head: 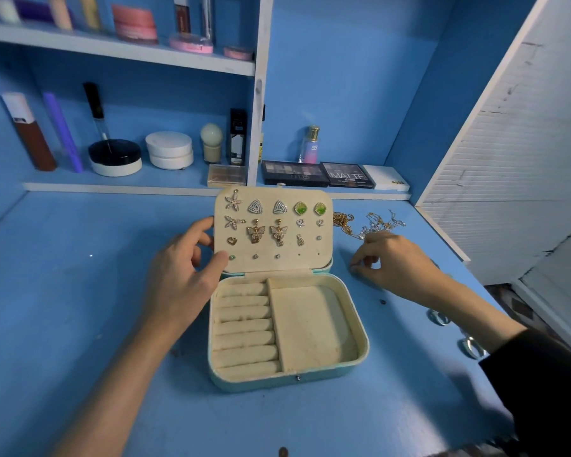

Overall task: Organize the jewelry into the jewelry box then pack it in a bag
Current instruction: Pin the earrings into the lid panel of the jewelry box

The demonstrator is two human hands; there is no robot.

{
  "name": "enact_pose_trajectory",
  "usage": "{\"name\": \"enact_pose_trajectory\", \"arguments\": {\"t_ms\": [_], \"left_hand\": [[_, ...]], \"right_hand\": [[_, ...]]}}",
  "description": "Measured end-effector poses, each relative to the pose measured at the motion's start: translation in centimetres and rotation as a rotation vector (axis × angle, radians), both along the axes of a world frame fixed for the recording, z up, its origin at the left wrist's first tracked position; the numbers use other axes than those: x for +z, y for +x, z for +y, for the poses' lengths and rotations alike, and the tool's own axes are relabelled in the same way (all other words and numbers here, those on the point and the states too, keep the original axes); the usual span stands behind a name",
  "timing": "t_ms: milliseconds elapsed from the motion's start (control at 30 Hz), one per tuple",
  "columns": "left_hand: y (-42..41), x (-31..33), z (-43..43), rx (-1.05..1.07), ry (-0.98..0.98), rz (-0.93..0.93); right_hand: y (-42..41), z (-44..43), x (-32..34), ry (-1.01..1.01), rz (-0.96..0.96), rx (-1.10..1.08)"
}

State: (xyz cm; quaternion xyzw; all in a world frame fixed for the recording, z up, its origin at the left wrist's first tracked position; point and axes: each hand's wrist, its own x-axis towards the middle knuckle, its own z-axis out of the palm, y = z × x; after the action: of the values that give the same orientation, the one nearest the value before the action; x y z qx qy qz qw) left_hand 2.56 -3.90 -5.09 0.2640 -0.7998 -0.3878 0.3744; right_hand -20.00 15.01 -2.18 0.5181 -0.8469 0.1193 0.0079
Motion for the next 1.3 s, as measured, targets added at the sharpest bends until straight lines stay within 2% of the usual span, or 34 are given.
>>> {"name": "enact_pose_trajectory", "arguments": {"t_ms": [100,200,367,500,633,800,900,967,1067,1133,1200,1300], "left_hand": [[0.0,-0.2,-0.2,0.002,-0.001,-0.002],[0.0,-0.2,-0.1,-0.004,-0.005,0.009],[0.0,-0.1,-0.1,0.006,-0.002,0.004],[0.0,0.1,0.1,0.010,0.025,0.011],[0.2,0.3,0.5,0.013,0.055,0.004],[0.4,1.0,1.3,0.039,0.101,-0.028],[0.7,2.0,2.8,0.183,0.139,0.106],[0.8,3.4,4.9,0.156,0.406,0.297],[0.5,5.1,8.3,-0.049,1.082,0.483],[0.3,5.2,9.4,-0.138,1.432,0.549],[0.3,5.3,9.6,-0.157,1.604,0.593],[0.1,5.4,9.3,-0.141,1.685,0.650]], "right_hand": [[0.2,-0.2,0.0,0.036,0.013,0.006],[0.4,-0.5,0.4,-0.010,-0.023,0.000],[1.2,-1.8,2.6,-0.293,-0.095,0.051],[3.0,-4.2,4.4,-0.482,0.008,0.181],[4.4,-6.7,5.4,-0.408,0.030,0.341],[4.9,-7.3,6.2,-0.328,-0.093,0.350],[5.1,-6.8,6.5,-0.343,-0.088,0.364],[5.3,-6.5,6.6,-0.334,-0.071,0.366],[5.7,-6.0,6.8,-0.326,-0.061,0.353],[5.9,-5.7,6.9,-0.325,-0.051,0.356],[6.0,-5.4,7.0,-0.315,-0.042,0.366],[6.2,-4.8,6.9,-0.311,-0.011,0.377]]}}
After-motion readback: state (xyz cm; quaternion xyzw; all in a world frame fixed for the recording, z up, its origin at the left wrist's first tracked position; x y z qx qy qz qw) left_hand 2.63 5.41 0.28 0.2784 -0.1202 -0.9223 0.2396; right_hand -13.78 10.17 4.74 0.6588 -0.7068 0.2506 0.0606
